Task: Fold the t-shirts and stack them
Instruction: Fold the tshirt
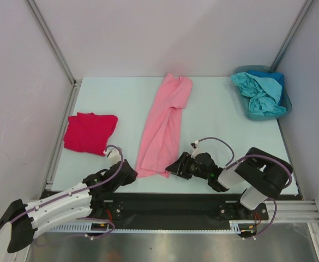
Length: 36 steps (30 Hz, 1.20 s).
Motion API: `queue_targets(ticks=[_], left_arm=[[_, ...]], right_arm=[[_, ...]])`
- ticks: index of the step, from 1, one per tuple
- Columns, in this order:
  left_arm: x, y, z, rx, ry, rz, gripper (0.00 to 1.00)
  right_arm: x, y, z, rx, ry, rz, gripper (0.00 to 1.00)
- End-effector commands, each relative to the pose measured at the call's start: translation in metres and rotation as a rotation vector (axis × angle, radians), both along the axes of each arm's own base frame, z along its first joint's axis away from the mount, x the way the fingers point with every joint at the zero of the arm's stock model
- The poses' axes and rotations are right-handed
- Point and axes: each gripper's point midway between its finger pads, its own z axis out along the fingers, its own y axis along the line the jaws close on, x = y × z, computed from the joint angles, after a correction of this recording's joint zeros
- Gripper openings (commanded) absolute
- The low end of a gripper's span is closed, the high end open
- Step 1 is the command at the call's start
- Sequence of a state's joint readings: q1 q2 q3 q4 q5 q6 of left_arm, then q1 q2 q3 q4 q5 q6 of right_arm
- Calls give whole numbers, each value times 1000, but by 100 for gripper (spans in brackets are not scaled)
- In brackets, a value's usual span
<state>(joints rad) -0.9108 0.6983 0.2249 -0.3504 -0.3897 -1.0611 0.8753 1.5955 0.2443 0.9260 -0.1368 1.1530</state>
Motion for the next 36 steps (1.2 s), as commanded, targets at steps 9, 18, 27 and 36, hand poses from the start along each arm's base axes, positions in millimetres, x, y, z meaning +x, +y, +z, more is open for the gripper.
queue_targets(ticks=[9,18,27,36], left_arm=[[8,-6,22,-22,-53,-2,23],[7,-2,22,-23,-56,4,23],[8,-4,24,-27,-59,0,23],[7,-5,24,-33,-58,0,23]], right_arm=[[9,22,-1,10,-7,-1,53],[4,26,-6,-4,-1,16,22],[5,16,-1,-75,-25,19,14],[6,8,-1,-185,-30,76,11]])
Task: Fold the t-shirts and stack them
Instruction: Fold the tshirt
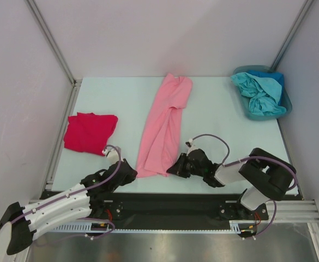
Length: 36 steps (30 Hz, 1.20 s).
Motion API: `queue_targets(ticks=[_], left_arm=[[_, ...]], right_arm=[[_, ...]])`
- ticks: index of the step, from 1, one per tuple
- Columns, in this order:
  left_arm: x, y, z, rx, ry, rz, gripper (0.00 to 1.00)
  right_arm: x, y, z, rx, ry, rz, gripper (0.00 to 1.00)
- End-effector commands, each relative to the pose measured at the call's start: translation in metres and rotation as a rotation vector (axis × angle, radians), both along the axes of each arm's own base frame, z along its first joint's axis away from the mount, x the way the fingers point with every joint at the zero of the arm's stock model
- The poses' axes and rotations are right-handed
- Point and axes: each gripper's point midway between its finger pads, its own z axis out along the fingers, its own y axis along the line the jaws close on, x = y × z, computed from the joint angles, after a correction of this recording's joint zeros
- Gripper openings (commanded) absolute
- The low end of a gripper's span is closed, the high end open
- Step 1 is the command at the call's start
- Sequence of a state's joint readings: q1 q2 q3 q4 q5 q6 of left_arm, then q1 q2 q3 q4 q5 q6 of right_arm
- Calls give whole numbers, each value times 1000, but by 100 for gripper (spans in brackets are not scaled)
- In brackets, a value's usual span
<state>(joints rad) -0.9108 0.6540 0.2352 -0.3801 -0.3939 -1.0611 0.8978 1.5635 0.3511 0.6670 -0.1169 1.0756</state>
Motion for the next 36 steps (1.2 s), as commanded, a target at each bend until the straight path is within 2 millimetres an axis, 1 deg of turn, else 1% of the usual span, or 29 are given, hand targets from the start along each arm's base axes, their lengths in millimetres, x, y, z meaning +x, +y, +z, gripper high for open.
queue_targets(ticks=[1,2,4,5,10,13,15,24,29,30,32,33,36], left_arm=[[7,-5,16,-15,-42,-4,23],[6,-5,15,-14,-40,-3,23],[7,-5,16,-15,-41,-3,23],[7,-6,16,-16,-42,-3,23],[7,-7,17,-16,-43,-6,23],[8,-7,18,-16,-45,-8,23],[9,-8,19,-16,-47,-8,23],[11,-10,23,-10,-53,-13,23],[13,-12,24,-9,-55,-17,23],[13,-13,24,-8,-53,-19,23],[13,-14,23,-9,-50,-20,23],[13,-14,24,-10,-51,-20,23],[13,-14,23,-10,-49,-21,23]], right_arm=[[5,1,8,-72,-35,49,11],[3,-6,1,-121,-28,56,11],[4,-11,5,-148,-36,46,11],[4,-17,3,-170,-34,36,11],[11,-36,14,-187,-57,3,10],[11,-47,11,-210,-45,-3,10],[10,-50,10,-219,-42,5,10],[-6,-64,-9,-293,26,30,9],[-16,-63,-11,-287,32,61,10],[-18,-62,-11,-285,33,69,11],[-21,-58,-11,-273,33,84,16],[-23,-56,-10,-268,30,95,23],[-26,-51,-9,-257,28,107,33]])
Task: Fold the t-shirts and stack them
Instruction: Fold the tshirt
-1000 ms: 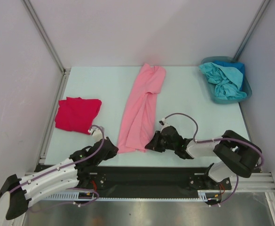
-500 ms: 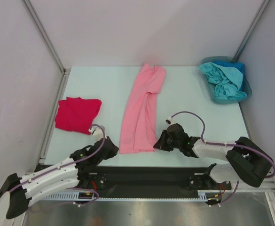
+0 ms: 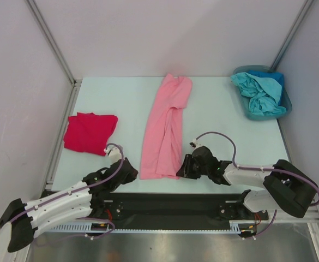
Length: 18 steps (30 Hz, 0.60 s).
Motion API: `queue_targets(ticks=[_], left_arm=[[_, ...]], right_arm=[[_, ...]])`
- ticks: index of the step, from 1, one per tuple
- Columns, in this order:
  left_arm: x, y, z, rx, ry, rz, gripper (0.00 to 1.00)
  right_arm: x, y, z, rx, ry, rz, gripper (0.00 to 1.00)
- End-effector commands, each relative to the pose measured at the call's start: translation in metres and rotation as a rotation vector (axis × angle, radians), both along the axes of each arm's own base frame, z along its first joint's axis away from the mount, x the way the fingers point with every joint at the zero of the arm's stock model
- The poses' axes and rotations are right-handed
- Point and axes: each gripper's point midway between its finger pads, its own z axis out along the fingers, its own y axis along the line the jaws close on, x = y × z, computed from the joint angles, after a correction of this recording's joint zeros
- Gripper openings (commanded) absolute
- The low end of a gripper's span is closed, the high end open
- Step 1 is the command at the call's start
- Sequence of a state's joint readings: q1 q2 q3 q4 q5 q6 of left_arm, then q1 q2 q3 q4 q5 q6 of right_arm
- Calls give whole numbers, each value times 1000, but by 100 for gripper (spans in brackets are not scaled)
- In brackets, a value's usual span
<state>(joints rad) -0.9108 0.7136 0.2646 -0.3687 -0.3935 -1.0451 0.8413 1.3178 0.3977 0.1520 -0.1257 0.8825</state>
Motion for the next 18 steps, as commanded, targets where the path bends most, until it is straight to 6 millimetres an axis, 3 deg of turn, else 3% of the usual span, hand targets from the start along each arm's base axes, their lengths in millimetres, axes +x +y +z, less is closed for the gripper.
queue_targets(ticks=[1,2,6,12,18], left_arm=[[10,-11,22,-38,-59,-9,23],[10,-10,21,-35,-57,-9,23],[9,-10,20,-37,-56,-7,23],[9,-9,19,-36,-54,-6,23],[10,-10,20,-34,-55,-6,23]], right_arm=[[-12,0,-6,-11,20,35,33],[-13,0,-7,-15,23,38,33],[-19,-2,-15,-26,47,40,12],[-25,-6,-23,-46,65,29,0],[-25,-18,-30,-108,91,5,0]])
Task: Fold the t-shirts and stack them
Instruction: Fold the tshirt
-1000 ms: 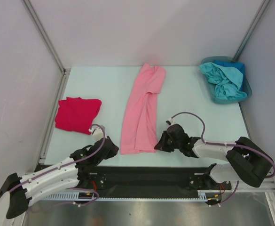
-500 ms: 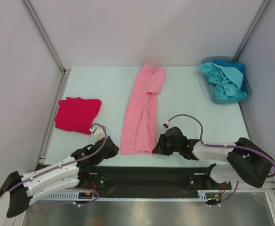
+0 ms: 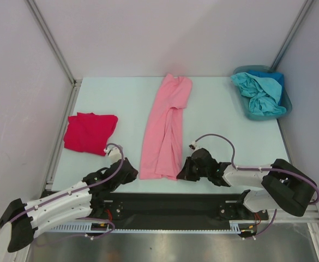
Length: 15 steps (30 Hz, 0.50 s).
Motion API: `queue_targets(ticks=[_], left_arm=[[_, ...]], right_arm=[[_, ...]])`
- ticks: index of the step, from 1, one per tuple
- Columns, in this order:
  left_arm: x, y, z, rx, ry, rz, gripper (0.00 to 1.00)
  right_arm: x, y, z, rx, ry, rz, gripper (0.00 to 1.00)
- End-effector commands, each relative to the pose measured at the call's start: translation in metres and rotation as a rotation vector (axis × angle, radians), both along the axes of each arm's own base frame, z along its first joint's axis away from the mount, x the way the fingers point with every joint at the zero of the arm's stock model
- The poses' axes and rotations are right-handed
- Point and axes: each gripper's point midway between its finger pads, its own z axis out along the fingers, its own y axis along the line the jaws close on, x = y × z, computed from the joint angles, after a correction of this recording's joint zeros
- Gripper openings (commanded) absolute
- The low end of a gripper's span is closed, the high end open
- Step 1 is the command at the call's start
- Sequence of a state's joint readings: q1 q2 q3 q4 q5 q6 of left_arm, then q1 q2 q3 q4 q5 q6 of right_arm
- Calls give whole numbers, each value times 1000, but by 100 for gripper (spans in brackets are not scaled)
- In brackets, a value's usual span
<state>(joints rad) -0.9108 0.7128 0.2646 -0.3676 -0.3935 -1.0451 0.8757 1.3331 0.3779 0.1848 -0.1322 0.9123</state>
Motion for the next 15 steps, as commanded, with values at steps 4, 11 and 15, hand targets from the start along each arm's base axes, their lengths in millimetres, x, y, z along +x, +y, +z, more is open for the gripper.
queue_targets(ticks=[4,11,15], left_arm=[[9,-10,20,-31,-53,-9,23],[10,-12,18,-30,-50,-12,23],[12,-15,17,-26,-48,-21,23]], right_arm=[[-24,-35,-34,-148,107,-23,0],[-38,-67,-37,-187,116,-112,0],[-41,-81,-30,-191,102,-138,0]])
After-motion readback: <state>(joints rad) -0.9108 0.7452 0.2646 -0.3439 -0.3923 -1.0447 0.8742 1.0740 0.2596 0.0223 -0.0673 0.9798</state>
